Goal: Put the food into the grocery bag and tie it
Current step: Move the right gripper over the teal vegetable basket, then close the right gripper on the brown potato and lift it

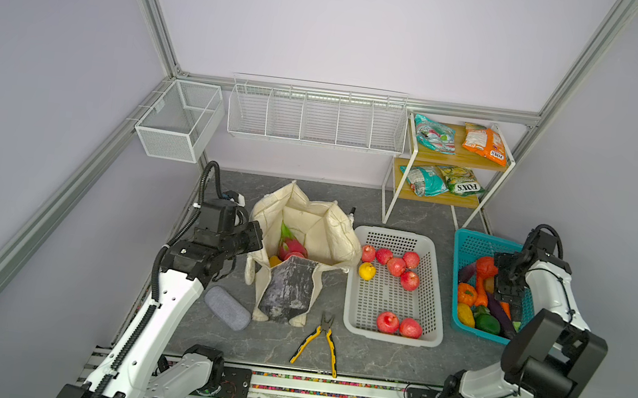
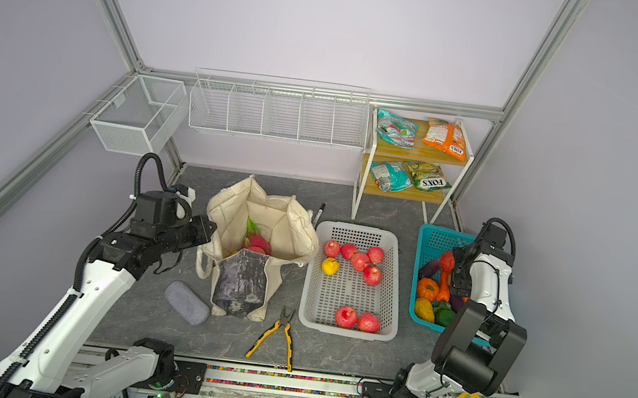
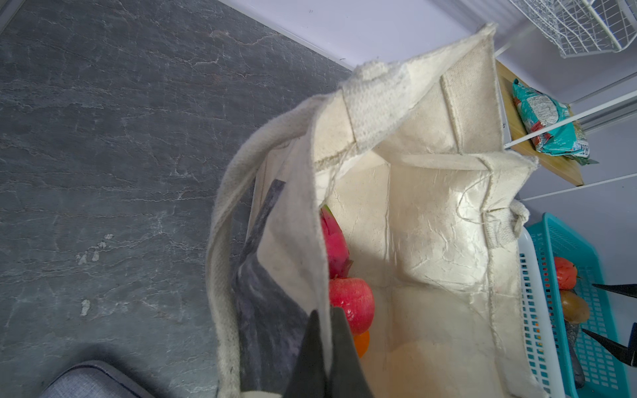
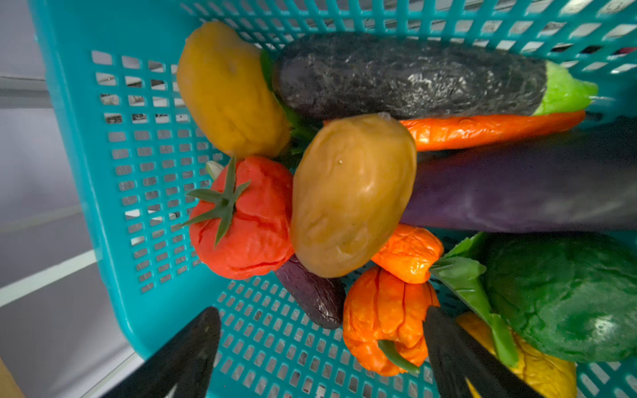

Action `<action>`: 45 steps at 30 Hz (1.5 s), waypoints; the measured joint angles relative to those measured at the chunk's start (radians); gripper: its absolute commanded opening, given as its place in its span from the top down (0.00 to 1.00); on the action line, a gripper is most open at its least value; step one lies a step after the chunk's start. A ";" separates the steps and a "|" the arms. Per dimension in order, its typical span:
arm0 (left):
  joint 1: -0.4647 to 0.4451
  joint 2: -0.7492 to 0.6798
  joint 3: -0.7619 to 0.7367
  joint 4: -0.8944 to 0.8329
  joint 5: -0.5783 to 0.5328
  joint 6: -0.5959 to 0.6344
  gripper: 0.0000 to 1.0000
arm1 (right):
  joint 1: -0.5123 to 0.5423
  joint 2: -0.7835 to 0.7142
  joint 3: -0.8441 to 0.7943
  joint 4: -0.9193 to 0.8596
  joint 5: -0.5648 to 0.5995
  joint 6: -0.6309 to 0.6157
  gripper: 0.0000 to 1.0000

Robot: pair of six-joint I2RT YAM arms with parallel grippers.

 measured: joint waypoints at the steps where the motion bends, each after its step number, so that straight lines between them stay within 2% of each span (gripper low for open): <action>1: 0.000 0.001 0.000 0.000 0.000 0.000 1.00 | -0.003 0.005 0.008 -0.002 0.004 0.004 0.06; 17: 0.000 0.016 0.000 -0.001 -0.001 0.000 1.00 | -0.068 0.045 0.004 -0.010 0.016 0.068 0.06; 31: 0.000 -0.001 0.000 -0.025 -0.020 0.003 1.00 | -0.079 0.137 0.008 -0.004 -0.030 0.074 0.13; 39: 0.000 -0.003 0.000 -0.031 -0.025 0.003 1.00 | -0.079 0.141 0.025 0.001 -0.007 0.077 0.33; 45: 0.000 -0.007 0.000 -0.034 -0.026 0.003 1.00 | -0.079 0.141 0.025 0.005 0.000 0.088 0.44</action>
